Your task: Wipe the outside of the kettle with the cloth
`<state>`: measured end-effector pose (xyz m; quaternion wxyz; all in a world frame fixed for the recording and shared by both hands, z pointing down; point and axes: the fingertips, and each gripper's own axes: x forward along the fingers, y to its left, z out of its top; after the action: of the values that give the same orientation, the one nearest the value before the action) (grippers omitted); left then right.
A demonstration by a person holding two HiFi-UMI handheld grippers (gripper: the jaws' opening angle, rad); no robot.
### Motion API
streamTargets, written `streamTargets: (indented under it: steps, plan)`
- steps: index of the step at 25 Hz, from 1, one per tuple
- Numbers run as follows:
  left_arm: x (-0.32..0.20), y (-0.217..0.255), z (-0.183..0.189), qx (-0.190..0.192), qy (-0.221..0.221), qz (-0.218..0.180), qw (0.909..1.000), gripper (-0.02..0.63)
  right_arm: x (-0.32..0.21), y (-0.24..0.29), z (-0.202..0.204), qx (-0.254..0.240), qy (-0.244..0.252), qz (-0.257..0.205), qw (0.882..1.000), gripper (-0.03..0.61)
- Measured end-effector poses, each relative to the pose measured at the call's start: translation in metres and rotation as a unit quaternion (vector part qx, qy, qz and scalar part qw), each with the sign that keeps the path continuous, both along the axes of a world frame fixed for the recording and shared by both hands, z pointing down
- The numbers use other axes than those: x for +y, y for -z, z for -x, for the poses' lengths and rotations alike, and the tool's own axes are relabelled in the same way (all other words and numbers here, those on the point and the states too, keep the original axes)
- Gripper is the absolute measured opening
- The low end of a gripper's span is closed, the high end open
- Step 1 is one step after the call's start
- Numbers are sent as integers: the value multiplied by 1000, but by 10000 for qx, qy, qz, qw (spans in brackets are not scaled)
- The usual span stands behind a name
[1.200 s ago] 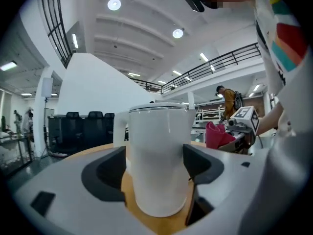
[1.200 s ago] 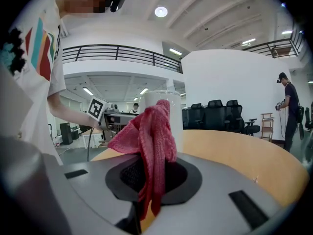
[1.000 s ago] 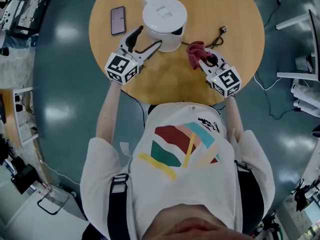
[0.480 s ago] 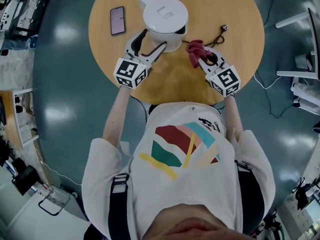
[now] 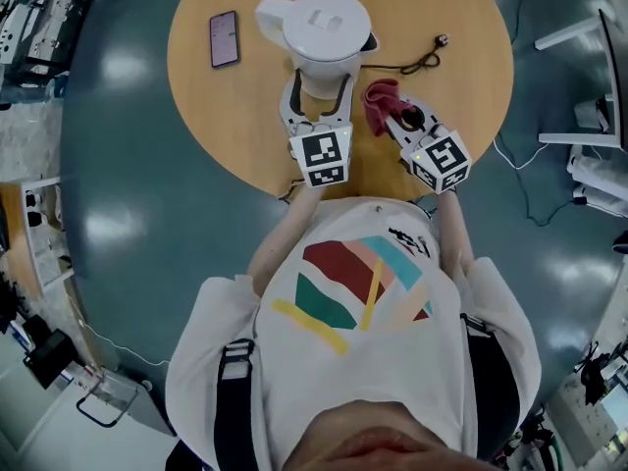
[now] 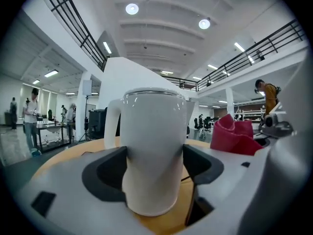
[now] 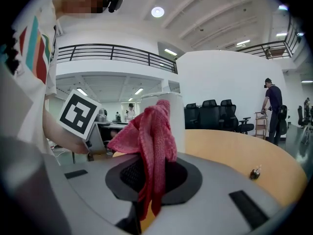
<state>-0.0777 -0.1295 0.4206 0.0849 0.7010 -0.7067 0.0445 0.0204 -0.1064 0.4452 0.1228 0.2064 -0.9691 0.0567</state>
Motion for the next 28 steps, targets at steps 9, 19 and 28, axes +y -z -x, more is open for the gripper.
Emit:
streamTargets:
  steps: [9, 19, 28]
  plan:
    - [-28, 7, -22, 730, 254, 68, 9970, 391, -22, 19, -10, -589, -719, 121, 9956, 38]
    - [8, 35, 26, 565, -393, -456, 9966, 391, -25, 52, 5, -1024, -1310, -150, 9860, 38]
    - [25, 33, 101, -463, -650, -271, 9964, 341, -13, 84, 79, -1528, -1933, -365, 9685, 38]
